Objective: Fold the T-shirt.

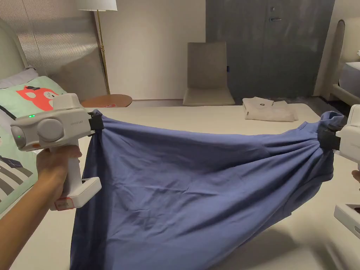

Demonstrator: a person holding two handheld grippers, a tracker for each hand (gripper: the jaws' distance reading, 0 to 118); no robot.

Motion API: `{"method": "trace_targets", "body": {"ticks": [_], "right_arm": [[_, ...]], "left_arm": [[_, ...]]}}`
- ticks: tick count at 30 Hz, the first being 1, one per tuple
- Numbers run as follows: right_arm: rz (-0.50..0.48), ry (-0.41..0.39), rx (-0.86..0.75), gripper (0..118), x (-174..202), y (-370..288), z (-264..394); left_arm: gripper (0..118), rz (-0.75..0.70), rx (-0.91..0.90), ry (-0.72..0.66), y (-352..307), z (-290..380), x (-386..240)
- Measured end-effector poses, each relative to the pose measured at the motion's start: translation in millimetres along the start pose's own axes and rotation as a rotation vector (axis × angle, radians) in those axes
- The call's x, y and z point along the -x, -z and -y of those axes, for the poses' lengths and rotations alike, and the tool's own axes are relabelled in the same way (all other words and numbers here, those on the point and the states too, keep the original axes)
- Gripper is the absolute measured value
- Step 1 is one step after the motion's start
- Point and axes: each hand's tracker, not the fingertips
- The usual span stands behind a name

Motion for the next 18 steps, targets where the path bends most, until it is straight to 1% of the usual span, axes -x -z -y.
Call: {"method": "trace_targets", "body": {"ticks": [4, 8, 10, 13, 16, 18], "right_arm": [[0.000, -0.025, -0.110, 6, 7.9, 22.2, -50.3], [0.031, -0.066, -0.207, 6, 17.7, 40.7, -102.3], [0.028, -0.062, -0.231, 6, 19.4, 50.4, -125.3], [0.035, -0.050, -0.279, 6, 21.2, 58.0, -154.2], [0.039, -0.073, -0.322, 6, 23.6, 79.4, -182.0], [0.046, -0.074, -0.344, 6, 24.5, 89.4, -194.7]], "left_arm": [[2, -0.014, -0.108, 0.016, -3.2, -54.5, -8.7], [2, -0.025, -0.177, 0.025, 6.7, -103.1, -16.8], [2, -0.032, -0.225, 0.034, 14.5, -123.2, -21.0], [2, -0.043, -0.266, 0.028, 29.8, -146.1, -26.4], [2, -0.051, -0.284, 0.028, 49.1, -161.9, -31.7], [2, -0.063, -0.305, 0.048, 62.2, -167.7, -35.4]]}}
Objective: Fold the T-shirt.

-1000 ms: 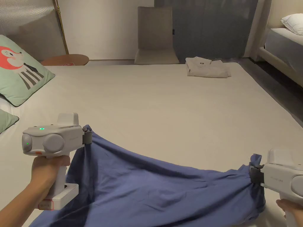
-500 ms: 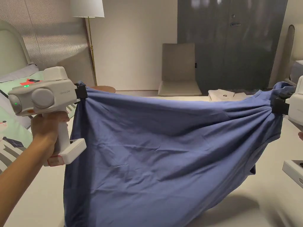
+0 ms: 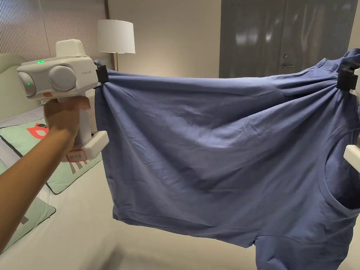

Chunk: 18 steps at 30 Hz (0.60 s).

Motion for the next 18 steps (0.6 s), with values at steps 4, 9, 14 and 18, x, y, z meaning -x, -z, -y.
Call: {"method": "trace_targets", "body": {"ticks": [4, 9, 14, 18], "right_arm": [[0.018, -0.006, -0.038, 6, 3.8, 12.5, -4.1], [0.019, 0.011, -0.034, 6, 0.3, 25.4, 30.8], [0.016, 0.020, 0.056, 6, -5.5, 37.1, 98.5], [0.009, 0.047, 0.157, 6, -8.8, 31.6, 156.4]], "left_arm": [[2, -0.007, -0.020, 0.006, 25.1, 8.2, -5.6], [2, -0.015, -0.002, 0.052, 47.9, 51.4, -6.1], [2, -0.009, 0.106, 0.040, 58.5, 124.6, 2.0], [2, -0.015, 0.221, 0.052, 53.1, 189.5, 8.9]]}}
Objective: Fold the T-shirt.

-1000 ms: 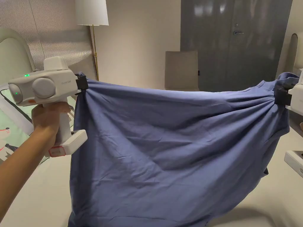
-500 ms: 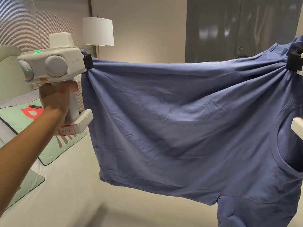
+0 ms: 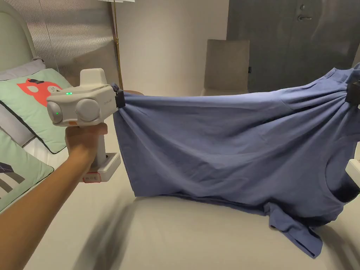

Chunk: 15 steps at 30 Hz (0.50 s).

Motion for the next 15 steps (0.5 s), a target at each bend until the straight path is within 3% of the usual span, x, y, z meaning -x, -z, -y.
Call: {"method": "trace_targets", "body": {"ticks": [8, 15], "right_arm": [[-0.021, 0.030, 0.194, 6, -14.2, -32.8, 106.8], [-0.061, 0.067, 0.301, 6, -22.9, -122.5, 167.8]], "left_arm": [[2, 0.000, 0.186, 0.022, -30.6, 118.9, 14.3], [2, 0.024, 0.312, 0.012, -108.7, 199.4, 33.5]]}}
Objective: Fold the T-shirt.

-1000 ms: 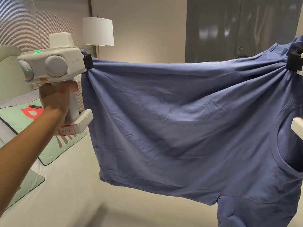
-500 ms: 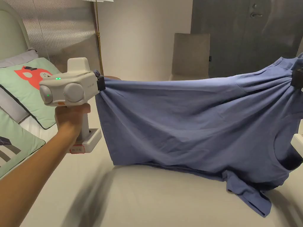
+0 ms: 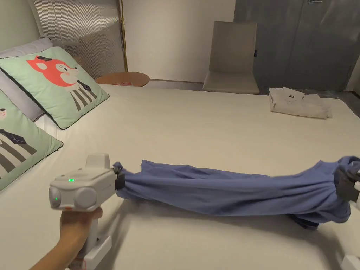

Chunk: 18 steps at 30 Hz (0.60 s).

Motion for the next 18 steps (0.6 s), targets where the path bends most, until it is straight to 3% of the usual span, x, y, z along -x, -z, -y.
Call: {"method": "trace_targets", "body": {"ticks": [13, 18], "right_arm": [[-0.021, -0.002, 0.142, 6, -0.3, -159.4, 117.8], [0.012, 0.051, 0.242, 6, -9.1, -193.0, 163.9]], "left_arm": [[2, 0.006, 0.115, 0.097, -128.3, 128.6, 30.7], [2, -0.003, 0.173, 0.118, -160.3, 165.8, 35.6]]}}
